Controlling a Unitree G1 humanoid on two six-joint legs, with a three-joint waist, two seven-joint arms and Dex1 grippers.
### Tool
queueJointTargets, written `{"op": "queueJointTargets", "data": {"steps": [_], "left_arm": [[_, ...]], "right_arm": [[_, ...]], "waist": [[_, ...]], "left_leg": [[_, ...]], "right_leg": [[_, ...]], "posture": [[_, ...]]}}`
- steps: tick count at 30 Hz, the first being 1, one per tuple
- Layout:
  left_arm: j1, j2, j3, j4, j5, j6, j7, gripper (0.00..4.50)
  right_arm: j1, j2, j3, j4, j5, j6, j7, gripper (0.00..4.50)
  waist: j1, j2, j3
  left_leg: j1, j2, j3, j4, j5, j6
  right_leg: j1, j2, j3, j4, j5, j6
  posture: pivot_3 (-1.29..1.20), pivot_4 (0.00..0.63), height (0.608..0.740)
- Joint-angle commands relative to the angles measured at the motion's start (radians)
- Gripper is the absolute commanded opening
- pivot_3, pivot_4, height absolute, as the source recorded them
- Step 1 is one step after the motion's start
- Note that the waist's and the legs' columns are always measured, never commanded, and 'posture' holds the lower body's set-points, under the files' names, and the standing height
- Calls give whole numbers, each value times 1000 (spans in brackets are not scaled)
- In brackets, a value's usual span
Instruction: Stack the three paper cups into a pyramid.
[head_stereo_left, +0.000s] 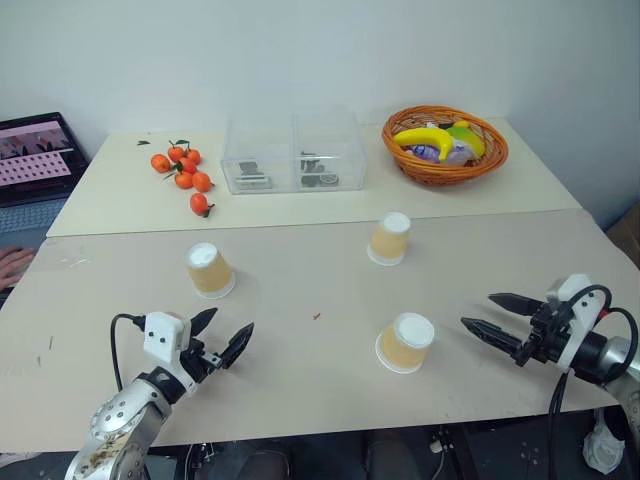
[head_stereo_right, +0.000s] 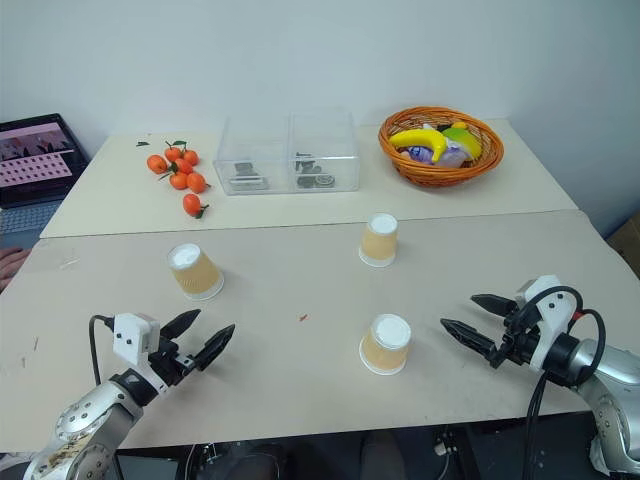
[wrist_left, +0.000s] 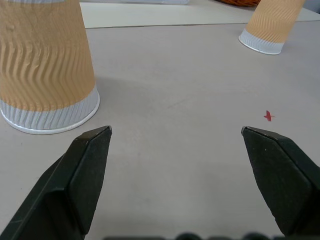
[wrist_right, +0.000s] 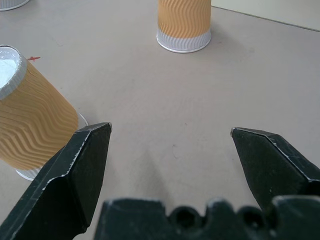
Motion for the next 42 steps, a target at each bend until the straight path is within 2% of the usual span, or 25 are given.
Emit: {"op": "queueJointTargets", "data": {"steps": [1, 4, 6, 9, 11, 14, 17, 22, 28, 42], "left_arm": [[-82, 44, -27, 12, -31, 0, -85, 4431], [-203, 131, -94, 79, -35, 19, -234, 4431], [-236, 149, -118, 109, -22, -4, -272, 4431], [-320, 159, -151, 137, -35, 20, -315, 4431], [-374, 166, -170, 152, -44, 31, -348, 4431], [-434, 179, -199, 162, -43, 43, -388, 4431], [-490, 158, -222, 198, -17, 23, -389, 4431], [-509, 137, -260, 224, 17, -14, -405, 4431], [-514, 112, -259, 217, 15, -21, -388, 4431], [-455, 135, -224, 103, -19, 19, -353, 4431]], "right_arm": [[19, -28, -28, -25, 0, -9, 25, 4500], [78, -61, -62, -62, 5, -3, 60, 4500], [105, -75, -81, -87, 17, 8, 69, 4500], [191, -90, -158, -191, 73, 58, 92, 4500], [245, -90, -193, -278, 111, 96, 97, 4500], [274, -71, -205, -364, 160, 136, 68, 4500], [284, -40, -177, -450, 202, 168, 18, 4500], [297, -15, -102, -532, 218, 197, -36, 4500], [286, -13, -59, -532, 208, 190, -69, 4500], [172, -2, 61, -498, 207, 187, -110, 4500]], "waist": [[0, 0, 0], [20, 1, 0], [17, 2, 0], [6, 2, -1], [6, 2, 0], [2, 1, 0], [1, 0, 1], [-1, 0, 1], [3, 0, 1], [3, 0, 1]], "left_leg": [[0, 0, 0, 0, 0, 0], [1, 0, 0, 1, 0, 0], [1, 0, 0, 1, 0, 0], [1, 0, 1, 1, -1, 2], [1, 0, 1, 1, -1, 2], [0, 0, 1, 1, -2, 2], [0, 0, 1, 1, -2, 2], [0, 0, 1, 1, -2, 2], [1, 0, 1, 2, -2, 2], [2, 0, 1, 2, -2, 2]], "right_leg": [[0, 0, 0, 0, 0, 0], [0, 0, -2, 1, 0, 0], [1, 0, -1, 1, 0, 0], [0, 0, 0, 0, 0, 0], [-2, 0, 0, 0, 3, -6], [-1, 0, 0, 0, 4, -7], [2, 0, 0, -1, -1, 1], [1, 0, 0, 0, -1, 1], [-1, 0, 0, 0, 0, 0], [-1, 0, 0, 0, 0, 1]], "posture": [[0, 150, 738], [0, 150, 738], [0, 150, 738], [0, 150, 738], [0, 150, 738], [0, 150, 738], [0, 150, 738], [0, 150, 738], [0, 150, 738], [0, 150, 738]]}}
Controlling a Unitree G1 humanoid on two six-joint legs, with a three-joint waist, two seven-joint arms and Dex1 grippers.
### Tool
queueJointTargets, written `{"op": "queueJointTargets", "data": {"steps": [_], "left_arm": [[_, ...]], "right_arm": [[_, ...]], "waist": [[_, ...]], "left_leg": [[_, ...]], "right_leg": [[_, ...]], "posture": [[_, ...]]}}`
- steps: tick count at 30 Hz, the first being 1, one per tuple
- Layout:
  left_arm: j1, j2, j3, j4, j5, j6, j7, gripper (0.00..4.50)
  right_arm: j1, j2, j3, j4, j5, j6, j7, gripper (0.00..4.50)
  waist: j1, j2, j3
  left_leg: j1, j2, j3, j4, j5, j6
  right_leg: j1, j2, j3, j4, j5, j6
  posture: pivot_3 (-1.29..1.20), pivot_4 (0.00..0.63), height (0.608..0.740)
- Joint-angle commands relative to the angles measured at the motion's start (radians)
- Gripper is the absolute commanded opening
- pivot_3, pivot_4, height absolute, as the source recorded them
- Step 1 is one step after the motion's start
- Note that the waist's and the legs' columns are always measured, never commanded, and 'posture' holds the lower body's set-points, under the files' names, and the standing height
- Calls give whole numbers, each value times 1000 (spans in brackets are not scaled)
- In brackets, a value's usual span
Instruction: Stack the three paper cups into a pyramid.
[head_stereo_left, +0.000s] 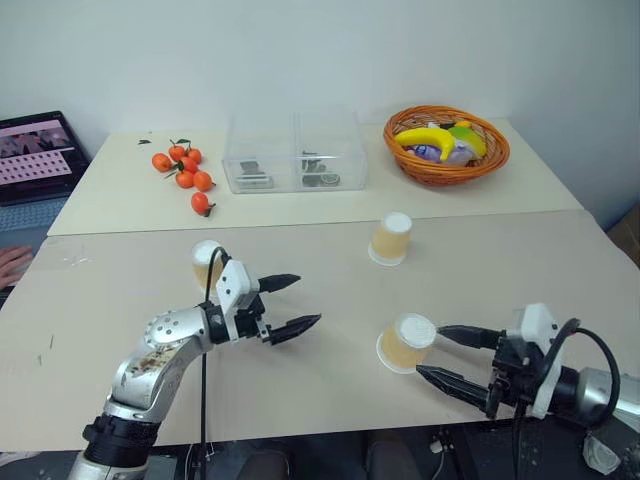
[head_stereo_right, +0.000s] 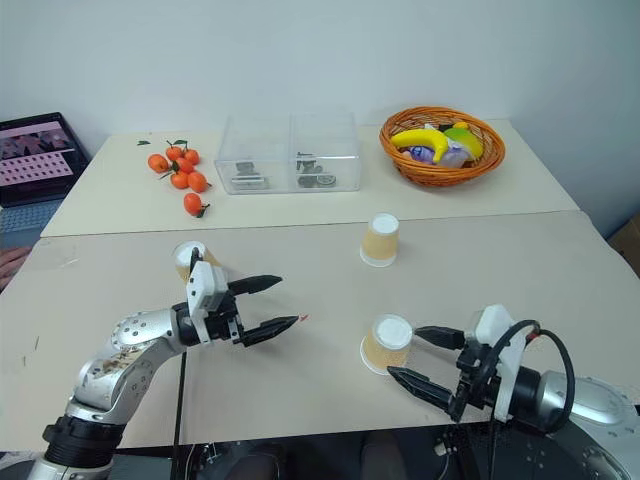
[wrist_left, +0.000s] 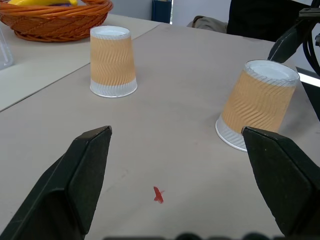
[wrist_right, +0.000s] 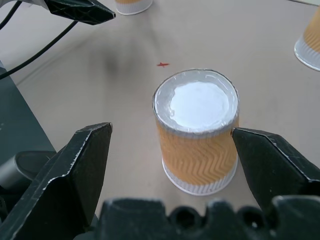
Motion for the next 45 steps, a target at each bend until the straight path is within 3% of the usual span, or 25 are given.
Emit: {"op": "queueJointTargets", "data": {"steps": [1, 23, 27, 28, 30, 36, 45], "left_arm": [[4, 5, 35, -58, -26, 15, 25, 4431], [110, 14, 147, -177, -84, 93, 167, 4431], [126, 10, 175, -186, -93, 100, 194, 4500], [129, 7, 179, -189, -96, 102, 202, 4500], [135, 0, 187, -193, -104, 106, 219, 4500], [215, -12, 228, -246, -130, 121, 262, 4500], [416, -50, 252, -331, -107, 70, 309, 4500]], "right_arm": [[-36, 9, 29, 6, -1, -9, -12, 4500], [-282, 82, 257, 193, -121, -78, 16, 4500], [-285, 81, 263, 213, -117, -86, 47, 3510], [-284, 79, 263, 218, -119, -89, 55, 3055], [-285, 76, 264, 232, -130, -97, 66, 2685], [-448, 86, 305, 333, -148, -96, 104, 2676], [-775, 192, 537, 529, -197, -107, 298, 2676]], "waist": [[-1, 0, 0], [-3, 0, 0], [-3, 0, 0], [-3, 0, 0], [-3, 0, 0], [-15, 0, 0], [-7, 0, 0]], "left_leg": [[0, 0, 0, 0, 0, 0], [1, 0, 0, 0, 0, 0], [1, 0, 0, 0, 0, 0], [1, 0, 0, 0, 0, 0], [1, 0, 0, 0, 0, 0], [2, 0, 0, 0, 0, 0], [1, 1, 0, 0, 0, 0]], "right_leg": [[0, 0, 0, 0, 0, 0], [-1, 0, 0, 0, 1, -1], [-1, 0, 0, 0, 3, -4], [-1, 0, 0, 0, 3, -4], [-1, 0, 0, 0, 3, -4], [-1, 0, 0, 0, 2, -3], [-2, 1, 0, 0, 6, -9]], "posture": [[0, 150, 738], [0, 150, 738], [0, 150, 738], [0, 150, 738], [0, 150, 738], [0, 150, 738], [0, 150, 738]]}}
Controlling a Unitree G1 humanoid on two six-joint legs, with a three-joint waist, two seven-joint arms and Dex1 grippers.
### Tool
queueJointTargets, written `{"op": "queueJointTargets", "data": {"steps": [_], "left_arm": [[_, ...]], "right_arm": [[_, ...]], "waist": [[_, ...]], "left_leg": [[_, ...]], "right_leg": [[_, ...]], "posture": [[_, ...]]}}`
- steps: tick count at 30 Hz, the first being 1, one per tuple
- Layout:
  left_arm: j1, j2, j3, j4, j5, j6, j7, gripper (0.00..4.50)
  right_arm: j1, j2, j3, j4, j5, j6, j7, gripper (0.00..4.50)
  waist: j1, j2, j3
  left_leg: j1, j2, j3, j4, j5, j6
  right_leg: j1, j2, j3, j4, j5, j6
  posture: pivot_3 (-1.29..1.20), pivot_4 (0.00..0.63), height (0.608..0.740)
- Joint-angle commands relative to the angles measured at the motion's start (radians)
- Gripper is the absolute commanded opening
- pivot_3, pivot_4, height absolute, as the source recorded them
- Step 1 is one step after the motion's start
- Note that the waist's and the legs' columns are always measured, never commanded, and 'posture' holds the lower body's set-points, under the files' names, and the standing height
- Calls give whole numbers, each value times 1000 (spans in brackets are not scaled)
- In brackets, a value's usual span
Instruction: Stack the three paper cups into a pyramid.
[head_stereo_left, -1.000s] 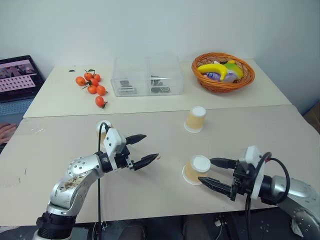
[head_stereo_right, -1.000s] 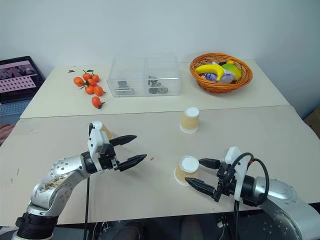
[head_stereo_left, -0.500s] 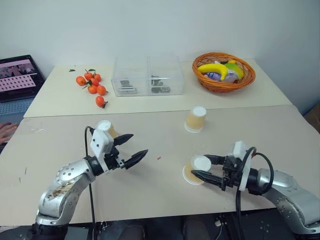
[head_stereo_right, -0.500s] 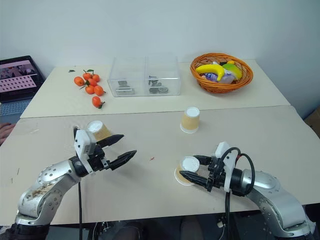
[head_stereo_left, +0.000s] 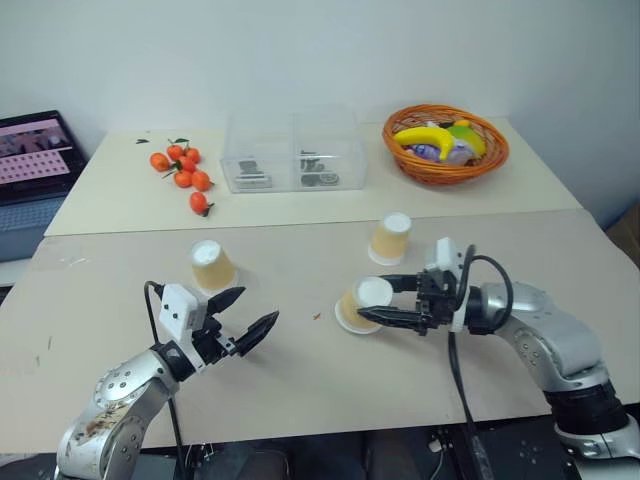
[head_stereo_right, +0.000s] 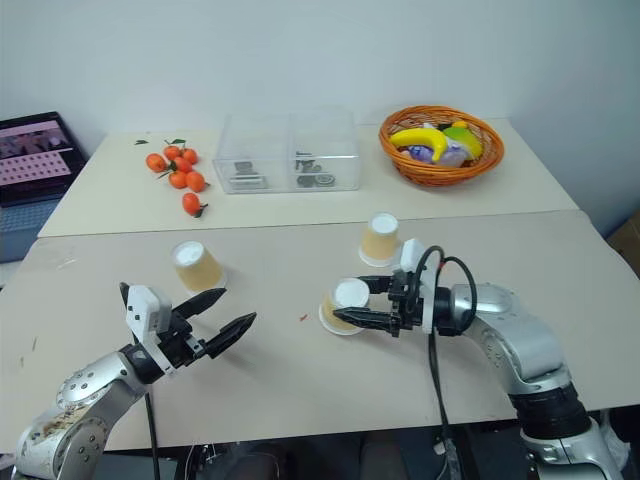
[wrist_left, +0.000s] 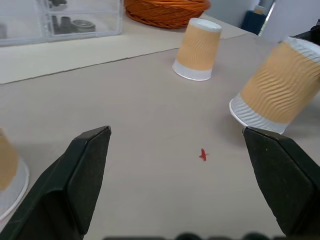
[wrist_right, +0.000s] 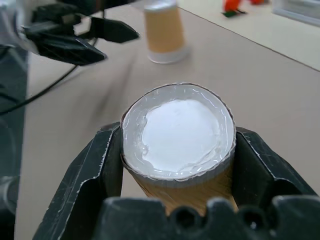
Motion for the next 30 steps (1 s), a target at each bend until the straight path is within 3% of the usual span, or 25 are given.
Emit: {"op": "queueJointTargets", "data": {"steps": [1, 9, 14, 19, 21, 24, 30], "left_arm": [[77, -14, 19, -68, 11, -52, 6, 4500], [219, -40, 51, -93, 49, -127, 13, 4500], [223, -49, 43, -97, 59, -148, 26, 4500], [190, -39, 21, -77, 81, -168, 13, 4500], [172, -32, 11, -73, 89, -171, 4, 4500], [141, -17, -2, -60, 97, -172, -8, 4500], [96, 1, -7, -45, 87, -159, -22, 4500]], "right_arm": [[-93, 65, 81, 85, -46, -52, 71, 2676], [-308, 264, 156, 435, -201, -253, 115, 2676], [-436, 352, 147, 636, -260, -363, 143, 2676], [-472, 404, 139, 740, -286, -427, 160, 2676], [-462, 409, 135, 766, -299, -451, 164, 3621], [-447, 404, 125, 785, -307, -456, 166, 4476], [-420, 381, 86, 749, -291, -380, 153, 4476]], "waist": [[-1, 0, 0], [-8, 0, 0], [-9, 0, 0], [-14, 1, 0], [-15, 1, 0], [-17, 1, 0], [-29, 1, 0]], "left_leg": [[0, 0, 0, 0, 0, 0], [-1, 1, 0, 0, 0, -1], [0, 2, 0, 0, 0, -2], [-1, 2, 0, -1, 1, -2], [-1, 2, 0, -1, 0, -2], [-1, 2, 0, -1, 0, -3], [-3, 2, 0, -1, 0, -3]], "right_leg": [[0, 0, 0, 0, 0, 0], [-3, 1, 0, 0, 1, -2], [-3, 2, -1, 1, 2, -3], [-4, 3, -1, 1, 2, -4], [-5, 3, -1, 1, 2, -4], [-6, 3, 0, 1, 3, -4], [-10, 3, 0, 3, 3, -5]], "posture": [[0, 150, 738], [0, 150, 738], [0, 150, 738], [0, 150, 738], [0, 150, 738], [0, 150, 738], [0, 150, 738]]}}
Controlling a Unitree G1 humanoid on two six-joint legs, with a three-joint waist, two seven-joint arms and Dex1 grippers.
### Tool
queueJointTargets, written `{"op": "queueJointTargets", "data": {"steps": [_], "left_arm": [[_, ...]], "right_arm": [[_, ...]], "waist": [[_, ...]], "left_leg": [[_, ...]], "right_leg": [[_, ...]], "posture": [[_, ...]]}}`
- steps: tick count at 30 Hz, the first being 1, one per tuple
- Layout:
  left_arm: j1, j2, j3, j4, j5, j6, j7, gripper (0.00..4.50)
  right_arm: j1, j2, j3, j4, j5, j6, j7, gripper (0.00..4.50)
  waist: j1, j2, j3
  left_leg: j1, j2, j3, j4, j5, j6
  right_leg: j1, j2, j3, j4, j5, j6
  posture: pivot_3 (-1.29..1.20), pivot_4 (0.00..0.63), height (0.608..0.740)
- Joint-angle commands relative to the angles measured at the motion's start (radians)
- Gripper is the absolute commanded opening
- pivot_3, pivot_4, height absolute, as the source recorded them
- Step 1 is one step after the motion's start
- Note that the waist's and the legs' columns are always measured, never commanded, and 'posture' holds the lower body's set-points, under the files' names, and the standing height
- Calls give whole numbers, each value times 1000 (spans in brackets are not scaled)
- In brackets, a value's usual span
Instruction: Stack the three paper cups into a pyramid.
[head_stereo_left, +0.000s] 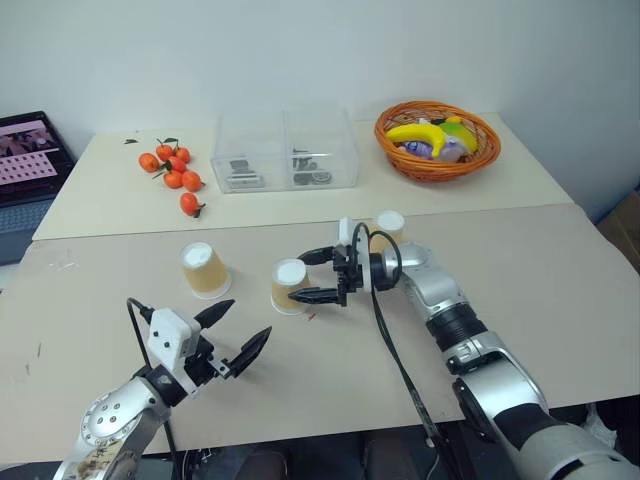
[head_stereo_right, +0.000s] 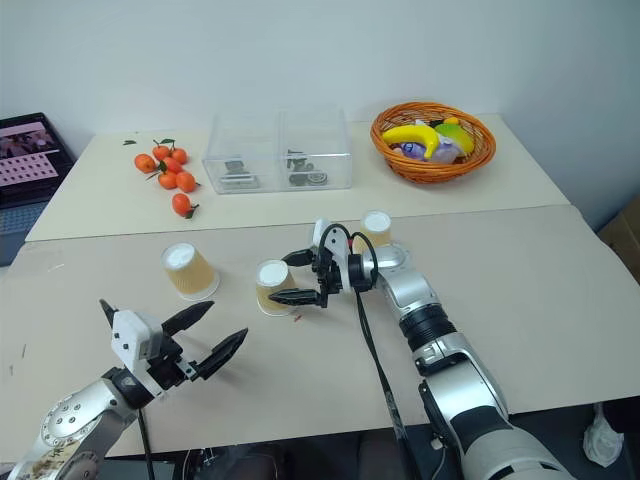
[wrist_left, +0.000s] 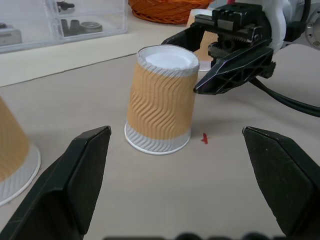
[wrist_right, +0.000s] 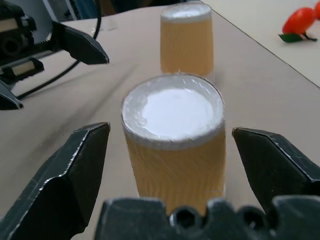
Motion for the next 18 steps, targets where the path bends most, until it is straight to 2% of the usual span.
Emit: {"op": "queueJointTargets", "data": {"steps": [1, 8, 13, 18], "left_arm": [[-19, 17, -3, -3, -5, -11, -20, 4500], [-58, 51, -28, 7, -17, 7, -69, 4500], [-93, 100, -24, -31, -71, 51, -106, 4500], [-184, 126, -31, -14, -99, 89, -109, 4500]], "right_arm": [[19, -28, -64, -87, 61, 83, 25, 4476], [111, -161, -150, -304, 186, 331, 76, 4476], [161, -248, -221, -345, 140, 258, -7, 4476], [158, -317, -253, -256, 32, 113, -115, 4476]], "waist": [[-2, 0, 0], [0, 0, 0], [0, 0, 0], [1, 0, 0]], "left_leg": [[0, 0, 0, 0, 0, 0], [-6, 0, 0, 1, 1, -1], [-6, 0, 1, 2, 1, -1], [-6, 0, 1, 2, 1, -1]], "right_leg": [[-1, 0, 0, 1, 0, 0], [-6, 0, 0, 5, 0, 0], [-6, 0, 0, 5, 0, 0], [-6, 0, 0, 6, 0, 0]], "posture": [[0, 150, 738], [0, 150, 738], [0, 150, 738], [0, 150, 738]]}}
